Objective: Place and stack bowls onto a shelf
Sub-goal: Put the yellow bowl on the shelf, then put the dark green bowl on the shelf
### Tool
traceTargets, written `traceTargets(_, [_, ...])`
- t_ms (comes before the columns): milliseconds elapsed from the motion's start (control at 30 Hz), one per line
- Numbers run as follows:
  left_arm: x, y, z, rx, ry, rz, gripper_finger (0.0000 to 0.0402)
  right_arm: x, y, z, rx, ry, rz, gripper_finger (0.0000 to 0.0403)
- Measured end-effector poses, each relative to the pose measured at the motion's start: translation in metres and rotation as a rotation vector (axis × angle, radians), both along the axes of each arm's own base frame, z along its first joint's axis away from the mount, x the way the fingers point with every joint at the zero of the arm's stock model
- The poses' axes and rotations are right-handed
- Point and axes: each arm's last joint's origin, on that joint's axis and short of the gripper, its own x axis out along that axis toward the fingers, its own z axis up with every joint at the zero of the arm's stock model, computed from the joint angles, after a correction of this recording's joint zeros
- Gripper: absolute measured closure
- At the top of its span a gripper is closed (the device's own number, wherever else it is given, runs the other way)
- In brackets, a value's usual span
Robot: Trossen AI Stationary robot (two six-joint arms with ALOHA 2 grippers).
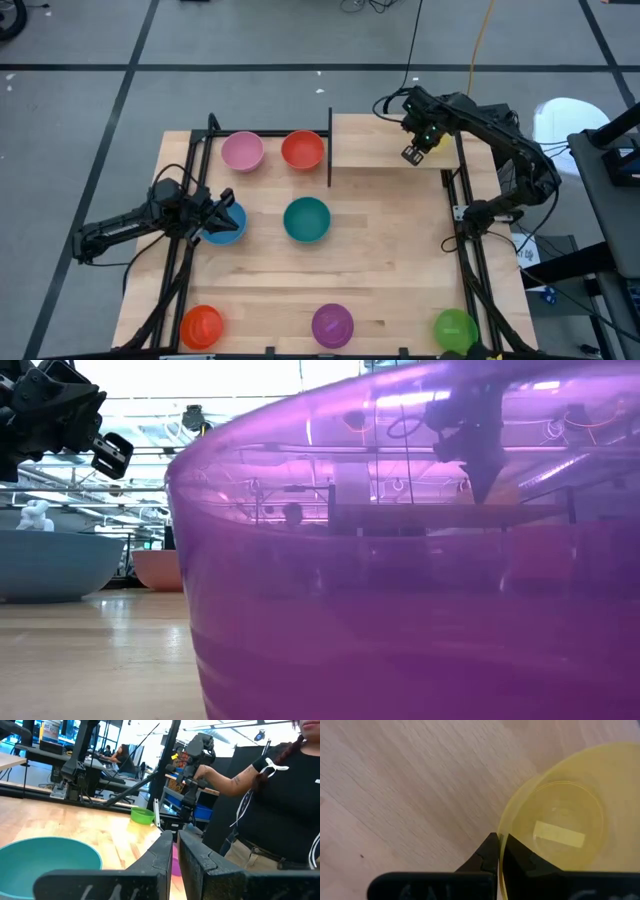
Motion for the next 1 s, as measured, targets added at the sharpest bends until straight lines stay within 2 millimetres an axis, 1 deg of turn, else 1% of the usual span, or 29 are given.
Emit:
traceTargets(167, [0.0,0.0,0.0,0.0,0.0,0.0,0.0369,-0.002,0.001,0.002,-0.007,-0.002,-0.001,0.0397])
traceTargets(500, [0.0,0.0,0.0,0.0,0.0,0.0,0.0369,-0.008,0.008,0.012,-0.038,-0.021,0.04,0.0328])
traceTargets(733, [0.0,0.0,0.0,0.009,-0.004,0.001,0.0369,-0.016,0.016,0.023,-0.082,-0.044,0.079,0.0308])
traceTargets(867, [0.0,0.0,0.0,0.008,-0.004,0.001,0.0369,-0.029,0.031,0.034,-0.08,-0.038,0.111,0.031])
traceTargets(1000, [0.0,0.0,0.0,0.007,-0.004,0.001,0.0369,-0.049,0.057,0.044,-0.021,0.009,0.145,0.0313])
